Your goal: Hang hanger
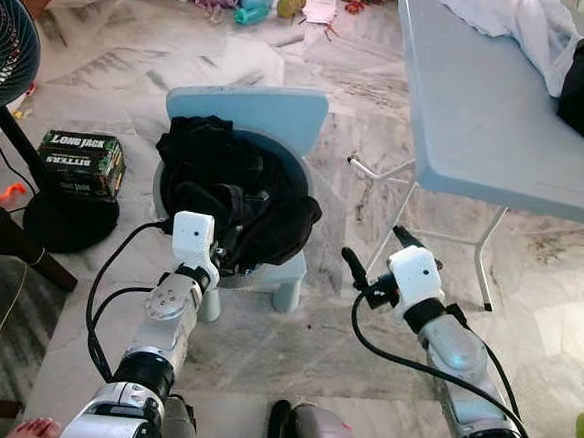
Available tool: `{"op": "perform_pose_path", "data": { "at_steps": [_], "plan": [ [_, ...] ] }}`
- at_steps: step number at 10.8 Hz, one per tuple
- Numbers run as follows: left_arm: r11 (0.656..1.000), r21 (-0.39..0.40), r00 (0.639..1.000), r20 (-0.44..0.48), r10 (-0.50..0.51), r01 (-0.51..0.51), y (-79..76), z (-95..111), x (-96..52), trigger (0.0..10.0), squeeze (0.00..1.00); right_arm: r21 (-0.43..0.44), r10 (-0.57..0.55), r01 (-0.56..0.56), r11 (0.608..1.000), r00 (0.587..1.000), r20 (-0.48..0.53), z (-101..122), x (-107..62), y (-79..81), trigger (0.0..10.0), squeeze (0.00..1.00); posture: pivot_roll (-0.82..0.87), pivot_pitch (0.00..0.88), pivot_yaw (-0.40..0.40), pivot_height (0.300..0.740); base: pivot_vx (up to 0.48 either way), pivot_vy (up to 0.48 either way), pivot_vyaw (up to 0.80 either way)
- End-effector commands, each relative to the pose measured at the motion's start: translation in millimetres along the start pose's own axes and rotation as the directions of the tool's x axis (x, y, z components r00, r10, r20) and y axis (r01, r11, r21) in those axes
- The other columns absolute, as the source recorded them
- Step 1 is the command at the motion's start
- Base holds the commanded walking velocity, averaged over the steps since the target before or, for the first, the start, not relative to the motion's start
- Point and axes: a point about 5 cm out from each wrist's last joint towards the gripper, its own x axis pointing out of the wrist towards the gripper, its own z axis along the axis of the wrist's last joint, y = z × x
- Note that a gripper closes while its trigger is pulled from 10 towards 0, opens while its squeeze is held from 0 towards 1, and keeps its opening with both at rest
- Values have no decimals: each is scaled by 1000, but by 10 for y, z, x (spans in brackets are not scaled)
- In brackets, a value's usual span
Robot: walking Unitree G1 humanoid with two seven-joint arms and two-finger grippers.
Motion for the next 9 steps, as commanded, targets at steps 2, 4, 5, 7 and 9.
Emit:
{"op": "perform_pose_path", "data": {
  "at_steps": [2,4,5,7,9],
  "plan": [
    [1000,-2,1000,-4,-11,11,-22,-4,19,0,0,-4,1,-1,1000,1000,-8,-23,-7,-3,10000,0,-10,162,-118,740,0,0,0],
    [1000,1,1000,-2,-13,13,-19,2,23,0,0,-4,-1,1,1000,1000,-8,-23,-4,0,10000,0,-9,163,-116,740,0,0,0],
    [1000,2,1000,-3,-12,12,-16,2,23,0,0,-4,-2,2,1000,1000,-6,-22,-3,0,10000,0,-9,163,-116,740,0,0,0],
    [1000,23,1000,-6,-4,4,-8,-4,18,0,0,-4,-3,3,1000,1000,-4,-22,-2,0,10000,0,-5,163,-117,740,0,0,0],
    [984,172,994,104,37,-54,38,167,-7,0,0,-3,-3,3,1000,1000,-8,-31,-24,1,10000,0,4,169,-121,740,0,0,0]
  ]
}}
